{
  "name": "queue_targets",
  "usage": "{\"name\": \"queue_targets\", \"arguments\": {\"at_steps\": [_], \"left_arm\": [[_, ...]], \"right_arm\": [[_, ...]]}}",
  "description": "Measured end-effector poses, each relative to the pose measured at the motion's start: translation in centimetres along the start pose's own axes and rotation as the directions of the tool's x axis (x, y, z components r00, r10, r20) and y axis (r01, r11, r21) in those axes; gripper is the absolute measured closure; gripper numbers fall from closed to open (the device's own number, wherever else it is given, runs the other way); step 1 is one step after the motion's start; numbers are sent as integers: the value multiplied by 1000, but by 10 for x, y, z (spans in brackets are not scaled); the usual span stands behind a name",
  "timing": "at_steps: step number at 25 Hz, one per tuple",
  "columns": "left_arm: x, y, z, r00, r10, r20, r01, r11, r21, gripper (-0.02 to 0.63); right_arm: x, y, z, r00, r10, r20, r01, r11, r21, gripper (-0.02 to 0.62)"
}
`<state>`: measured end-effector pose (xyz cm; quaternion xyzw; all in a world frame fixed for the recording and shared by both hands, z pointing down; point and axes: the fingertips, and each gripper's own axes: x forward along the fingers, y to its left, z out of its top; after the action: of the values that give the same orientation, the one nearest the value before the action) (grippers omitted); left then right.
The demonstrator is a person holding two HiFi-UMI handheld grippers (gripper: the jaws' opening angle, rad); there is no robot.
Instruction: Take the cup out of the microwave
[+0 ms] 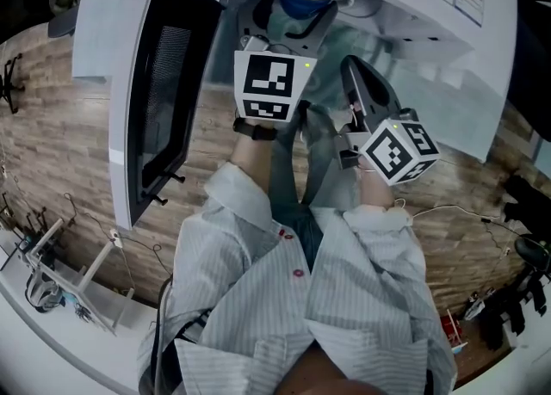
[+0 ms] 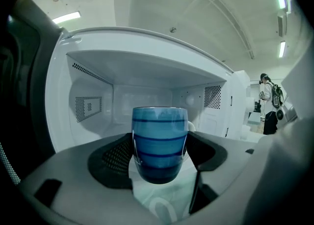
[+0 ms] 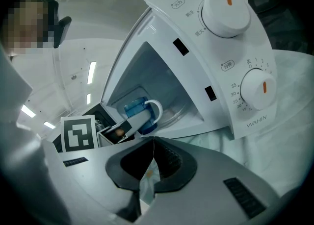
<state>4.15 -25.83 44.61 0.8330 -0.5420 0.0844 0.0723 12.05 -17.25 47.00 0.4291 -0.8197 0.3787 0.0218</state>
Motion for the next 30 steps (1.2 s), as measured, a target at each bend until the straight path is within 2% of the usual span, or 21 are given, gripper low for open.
{"name": "queue_targets", "arguments": {"at_steps": [14,30], "left_arm": [[-29,-21,18,998,45,39,-45,999,-4,249],[-67,-35,38,991,118,58,-115,992,-60,249]], "right_arm": [[-13,6,12,997,68,-39,-70,997,-45,561],[-35,12,38,991,111,-79,-120,986,-117,561]]}}
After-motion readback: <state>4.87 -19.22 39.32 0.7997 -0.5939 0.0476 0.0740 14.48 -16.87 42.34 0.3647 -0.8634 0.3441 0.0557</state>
